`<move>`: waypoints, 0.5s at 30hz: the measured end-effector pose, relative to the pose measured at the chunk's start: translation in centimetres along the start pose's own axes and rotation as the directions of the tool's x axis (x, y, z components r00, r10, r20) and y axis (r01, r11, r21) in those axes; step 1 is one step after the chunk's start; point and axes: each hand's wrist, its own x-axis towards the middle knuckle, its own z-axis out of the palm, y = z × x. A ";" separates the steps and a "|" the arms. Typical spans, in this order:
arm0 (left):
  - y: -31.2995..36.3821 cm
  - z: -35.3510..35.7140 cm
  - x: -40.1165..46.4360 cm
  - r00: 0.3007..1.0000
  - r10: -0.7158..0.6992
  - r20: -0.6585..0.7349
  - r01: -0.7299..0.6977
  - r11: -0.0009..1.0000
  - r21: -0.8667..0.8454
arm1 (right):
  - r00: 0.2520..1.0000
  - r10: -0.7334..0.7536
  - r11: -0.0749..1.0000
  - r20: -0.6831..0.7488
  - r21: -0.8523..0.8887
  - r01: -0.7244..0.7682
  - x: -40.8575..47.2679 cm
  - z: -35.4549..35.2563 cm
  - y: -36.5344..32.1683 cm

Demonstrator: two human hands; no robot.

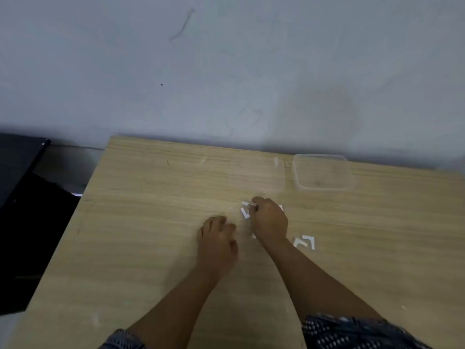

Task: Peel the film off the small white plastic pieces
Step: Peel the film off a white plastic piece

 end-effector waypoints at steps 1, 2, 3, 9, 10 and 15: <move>-0.1 0.0 0.1 1.000 0.009 0.019 -0.010 1.000 0.008 | 1.000 0.024 0.999 0.012 -0.021 -0.024 0.4 0.0 -0.2; -0.3 -0.1 0.1 1.000 0.014 -0.021 -0.014 1.000 0.008 | 0.999 0.038 0.998 0.007 -0.047 -0.038 0.7 0.1 -0.4; -0.4 0.0 0.1 0.999 0.030 -0.033 -0.029 0.999 0.019 | 0.999 0.036 0.996 0.011 -0.081 -0.035 0.9 0.4 -0.4; -0.6 -0.5 0.3 0.999 0.034 -0.030 -0.033 0.999 0.027 | 0.998 0.058 0.996 -0.004 -0.060 -0.058 1.0 1.0 -0.6; -0.6 -0.6 0.2 0.999 0.038 -0.020 -0.038 0.999 0.018 | 0.998 0.070 0.997 0.001 -0.037 -0.069 1.0 0.8 -0.7; 0.1 -1.8 -0.2 0.999 -0.024 -0.031 0.019 0.986 -0.167 | 0.990 0.138 0.968 0.010 0.210 -0.137 -0.6 -0.7 -0.1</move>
